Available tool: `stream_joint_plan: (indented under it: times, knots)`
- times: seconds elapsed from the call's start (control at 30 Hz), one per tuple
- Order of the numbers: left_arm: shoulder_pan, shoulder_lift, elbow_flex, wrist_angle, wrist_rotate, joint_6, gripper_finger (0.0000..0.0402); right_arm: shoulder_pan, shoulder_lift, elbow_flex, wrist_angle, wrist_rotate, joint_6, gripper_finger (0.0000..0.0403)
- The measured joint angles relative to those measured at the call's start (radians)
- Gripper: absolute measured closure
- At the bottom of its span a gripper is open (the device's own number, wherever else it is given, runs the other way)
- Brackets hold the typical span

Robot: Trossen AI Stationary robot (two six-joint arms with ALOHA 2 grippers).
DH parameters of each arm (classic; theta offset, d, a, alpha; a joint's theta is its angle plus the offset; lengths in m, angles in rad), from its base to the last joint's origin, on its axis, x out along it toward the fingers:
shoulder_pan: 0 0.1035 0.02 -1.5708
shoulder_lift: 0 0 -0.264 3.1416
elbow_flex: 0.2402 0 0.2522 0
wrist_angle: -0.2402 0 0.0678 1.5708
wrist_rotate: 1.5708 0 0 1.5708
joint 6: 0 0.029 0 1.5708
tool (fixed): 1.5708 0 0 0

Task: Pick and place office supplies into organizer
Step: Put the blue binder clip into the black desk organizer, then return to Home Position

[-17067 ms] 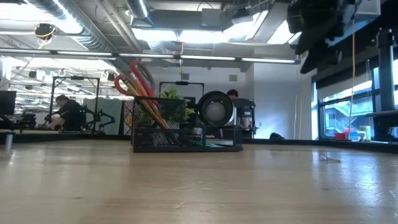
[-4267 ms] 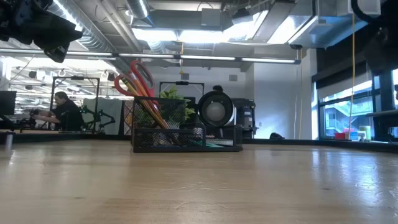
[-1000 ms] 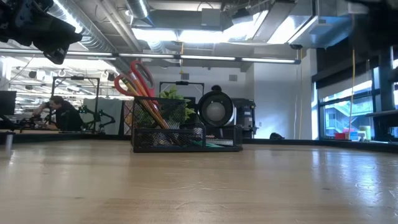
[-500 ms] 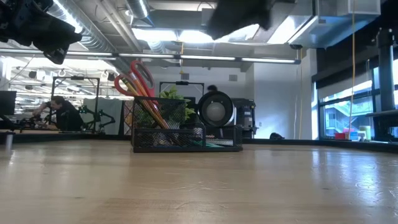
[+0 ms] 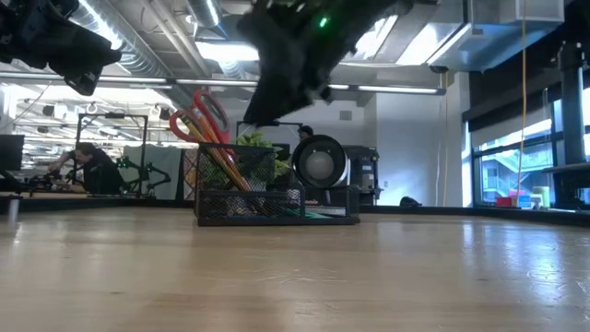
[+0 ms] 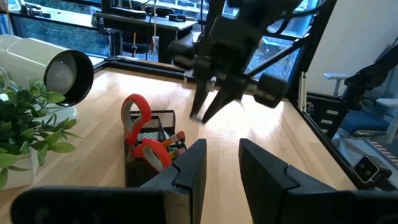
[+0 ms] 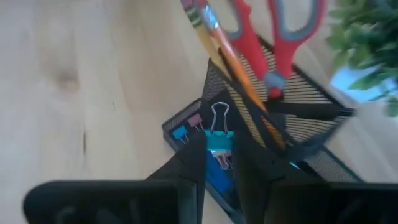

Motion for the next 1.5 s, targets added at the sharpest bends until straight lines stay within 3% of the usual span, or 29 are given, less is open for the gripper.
stream_joint_plan:
  times: [0.13, 0.43, 0.93, 1.5]
  knots:
    - [0.0, 0.0, 0.0, -0.005, 0.0, 0.0, 0.0311, -0.025, 0.061, 0.0, 0.02, -0.056, 0.002, 0.0336]
    - [0.0, 0.0, 0.0, -0.017, 0.0, -0.008, 0.0313, -0.042, 0.136, 0.0, 0.015, -0.056, 0.026, 0.0336]
    - [0.0, 0.0, 0.0, -0.017, 0.0, -0.008, 0.0314, -0.042, 0.156, 0.0, 0.013, -0.056, 0.028, 0.0334]
    - [0.0, 0.0, 0.0, -0.017, 0.0, -0.008, 0.0314, -0.046, 0.145, 0.001, -0.007, -0.057, 0.06, 0.0272]
